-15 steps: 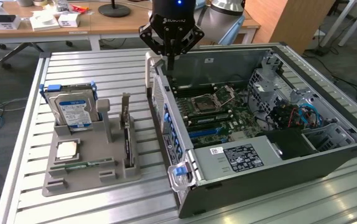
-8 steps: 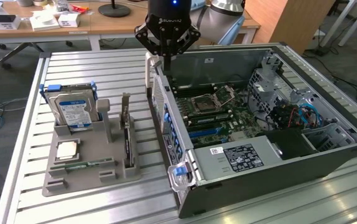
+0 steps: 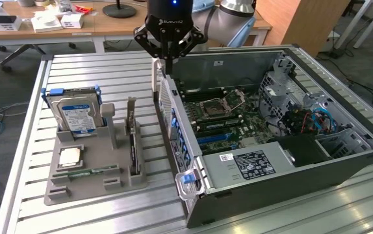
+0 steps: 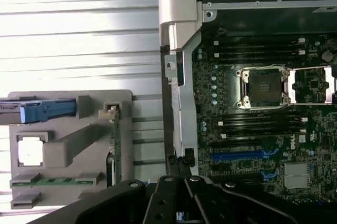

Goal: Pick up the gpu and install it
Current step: 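Reach for the gpu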

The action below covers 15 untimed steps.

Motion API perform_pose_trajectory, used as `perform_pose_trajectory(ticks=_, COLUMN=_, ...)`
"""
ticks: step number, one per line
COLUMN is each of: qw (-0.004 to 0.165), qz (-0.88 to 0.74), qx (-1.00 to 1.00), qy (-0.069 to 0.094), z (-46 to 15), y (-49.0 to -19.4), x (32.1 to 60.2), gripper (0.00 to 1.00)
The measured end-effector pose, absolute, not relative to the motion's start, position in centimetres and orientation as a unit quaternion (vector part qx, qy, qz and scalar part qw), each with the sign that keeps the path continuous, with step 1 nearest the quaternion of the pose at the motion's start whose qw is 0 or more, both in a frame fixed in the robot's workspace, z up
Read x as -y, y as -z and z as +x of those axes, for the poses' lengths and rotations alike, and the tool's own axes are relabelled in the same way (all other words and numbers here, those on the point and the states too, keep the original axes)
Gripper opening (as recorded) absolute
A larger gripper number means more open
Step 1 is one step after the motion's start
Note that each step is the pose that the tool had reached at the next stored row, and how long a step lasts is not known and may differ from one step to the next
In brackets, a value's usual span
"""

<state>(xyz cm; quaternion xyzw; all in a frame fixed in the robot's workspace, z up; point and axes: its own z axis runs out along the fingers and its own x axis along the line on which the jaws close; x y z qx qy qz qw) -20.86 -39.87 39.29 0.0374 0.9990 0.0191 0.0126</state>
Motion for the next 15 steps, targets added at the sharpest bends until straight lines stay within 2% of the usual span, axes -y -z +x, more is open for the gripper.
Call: perform_pose_trajectory(ticks=15, qw=0.013, qz=0.037, qx=-0.999, qy=-0.019, z=-24.4, y=-39.2, x=39.9, gripper=0.11)
